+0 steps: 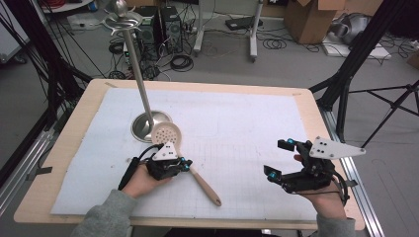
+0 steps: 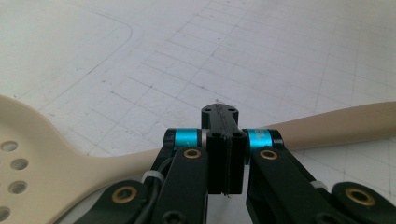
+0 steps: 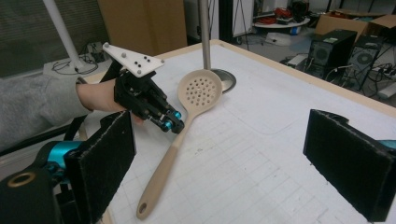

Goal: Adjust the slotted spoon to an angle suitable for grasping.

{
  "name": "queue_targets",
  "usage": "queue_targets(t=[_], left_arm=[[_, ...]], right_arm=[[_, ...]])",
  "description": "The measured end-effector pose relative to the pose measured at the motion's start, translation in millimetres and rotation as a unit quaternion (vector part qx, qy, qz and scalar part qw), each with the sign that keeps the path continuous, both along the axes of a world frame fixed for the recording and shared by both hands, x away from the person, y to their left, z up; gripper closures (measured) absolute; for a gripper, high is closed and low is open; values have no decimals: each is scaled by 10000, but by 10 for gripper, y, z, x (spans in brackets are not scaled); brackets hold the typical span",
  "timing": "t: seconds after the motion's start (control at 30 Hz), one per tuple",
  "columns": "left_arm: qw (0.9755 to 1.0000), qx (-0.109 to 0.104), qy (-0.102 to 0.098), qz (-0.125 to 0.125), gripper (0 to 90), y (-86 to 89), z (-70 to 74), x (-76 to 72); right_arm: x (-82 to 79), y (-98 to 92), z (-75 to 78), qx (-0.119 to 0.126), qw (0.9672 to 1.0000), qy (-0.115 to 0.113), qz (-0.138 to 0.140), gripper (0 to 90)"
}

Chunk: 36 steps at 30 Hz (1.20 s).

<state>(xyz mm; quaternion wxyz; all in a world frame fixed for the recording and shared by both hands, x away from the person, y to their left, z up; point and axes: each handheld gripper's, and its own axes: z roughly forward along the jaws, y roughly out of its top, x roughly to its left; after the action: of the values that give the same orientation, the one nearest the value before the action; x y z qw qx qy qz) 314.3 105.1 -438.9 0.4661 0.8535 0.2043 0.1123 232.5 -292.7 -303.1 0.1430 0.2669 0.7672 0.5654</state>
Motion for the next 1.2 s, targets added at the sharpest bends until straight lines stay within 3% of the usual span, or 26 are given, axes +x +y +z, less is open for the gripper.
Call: queue_targets(t=[0.13, 0.2, 0.23, 0.43, 0.57, 0.63, 0.73, 1.03, 1.2], left_arm=[[10000, -31, -58, 18, 898, -13, 89, 59], [9999, 94, -48, 25, 898, -17, 87, 83], [9998, 185, -66, 67, 898, -19, 77, 109], [9994, 160, 134, 265, 897, -47, -23, 248], [9985, 272, 211, 428, 896, -55, -97, 325], [9982, 396, 32, 451, 897, -66, -98, 309], [9975, 493, -13, 516, 899, -71, -85, 283], [9952, 702, 62, 677, 900, 59, -50, 128], [9956, 535, 18, 774, 900, 298, -80, -25]], right_arm=[[-40, -31, 0, -14, 10000, 6, -38, 81], [-50, -49, -2, -12, 10000, -2, -67, 81], [-50, -49, -2, -12, 10000, -2, -67, 81], [-37, -61, -11, -1, 10000, 20, -84, 81], [-10, -32, -37, -26, 9999, 83, -54, 81], [-7, -21, -35, -39, 10000, 62, -21, 81], [-4, -14, -29, -27, 10000, 51, -3, 81], [50, 40, -25, -9, 9999, 33, 95, 81], [111, 143, -38, -53, 9997, 37, 216, 81]])
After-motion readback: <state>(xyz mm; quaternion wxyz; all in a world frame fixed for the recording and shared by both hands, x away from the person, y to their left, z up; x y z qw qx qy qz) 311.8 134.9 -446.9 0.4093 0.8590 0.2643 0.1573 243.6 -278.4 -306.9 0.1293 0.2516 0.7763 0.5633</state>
